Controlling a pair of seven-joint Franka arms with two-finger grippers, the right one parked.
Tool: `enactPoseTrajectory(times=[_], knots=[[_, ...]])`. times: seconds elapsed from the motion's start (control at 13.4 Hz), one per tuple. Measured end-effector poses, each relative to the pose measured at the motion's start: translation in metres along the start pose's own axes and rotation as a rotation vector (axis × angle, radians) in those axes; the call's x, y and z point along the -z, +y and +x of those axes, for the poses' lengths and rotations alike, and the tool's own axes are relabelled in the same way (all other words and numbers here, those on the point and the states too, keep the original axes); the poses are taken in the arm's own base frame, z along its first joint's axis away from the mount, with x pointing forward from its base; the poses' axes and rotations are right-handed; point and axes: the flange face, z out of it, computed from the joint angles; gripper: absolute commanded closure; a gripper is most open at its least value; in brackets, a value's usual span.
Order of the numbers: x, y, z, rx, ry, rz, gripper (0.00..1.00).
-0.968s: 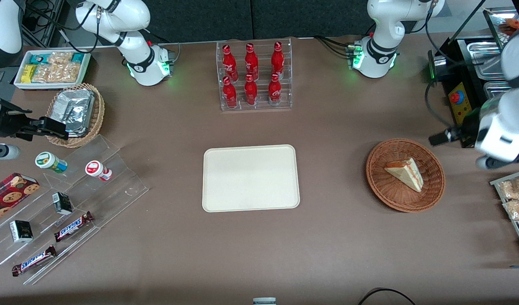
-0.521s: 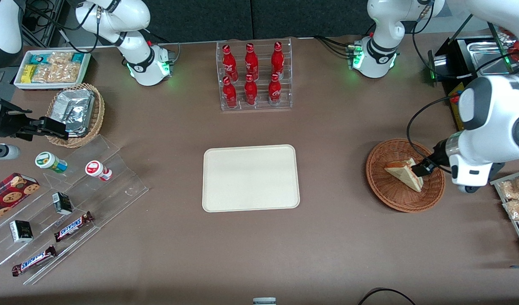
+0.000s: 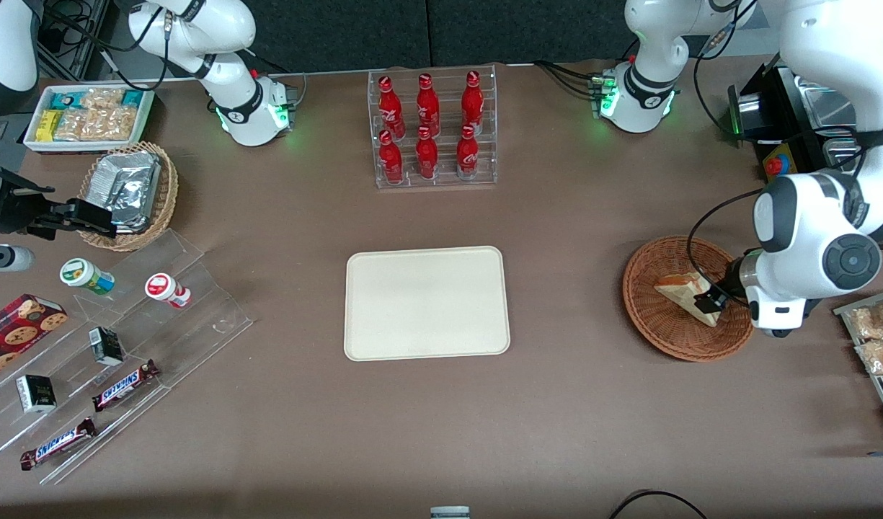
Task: Place sandwich from basket to tray
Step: 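Lower the left gripper and close it on the triangular sandwich, then lift the sandwich and carry it over the cream tray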
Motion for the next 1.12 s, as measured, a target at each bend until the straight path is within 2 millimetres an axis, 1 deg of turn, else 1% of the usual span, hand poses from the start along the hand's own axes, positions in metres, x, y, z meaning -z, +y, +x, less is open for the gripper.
enactPoseTrajectory(times=[0.22, 0.3, 0.37, 0.45, 0.52, 0.6, 0.67, 0.74, 0.82, 0.89, 0.97, 1.12], knots=[[-0.038, 0.005, 0.0, 0.036, 0.013, -0.015, 0.01], [-0.05, 0.005, 0.0, 0.041, 0.016, -0.018, 0.4], [-0.062, 0.006, -0.001, 0.044, 0.019, -0.022, 0.76], [-0.072, 0.006, -0.001, 0.045, 0.022, -0.025, 1.0], [-0.078, 0.006, -0.002, 0.045, 0.021, -0.025, 1.0], [-0.078, 0.006, -0.002, 0.045, 0.021, -0.024, 1.0], [-0.071, 0.007, -0.002, 0.043, 0.025, -0.029, 1.0], [-0.056, 0.009, -0.003, 0.04, 0.025, -0.029, 1.0], [-0.033, 0.013, -0.005, 0.032, 0.019, -0.023, 1.0], [-0.003, 0.021, -0.011, 0.016, 0.008, -0.013, 1.0], [0.035, 0.032, -0.022, -0.01, -0.001, -0.004, 1.0], [0.11, 0.06, -0.055, -0.074, -0.003, -0.006, 1.0]])
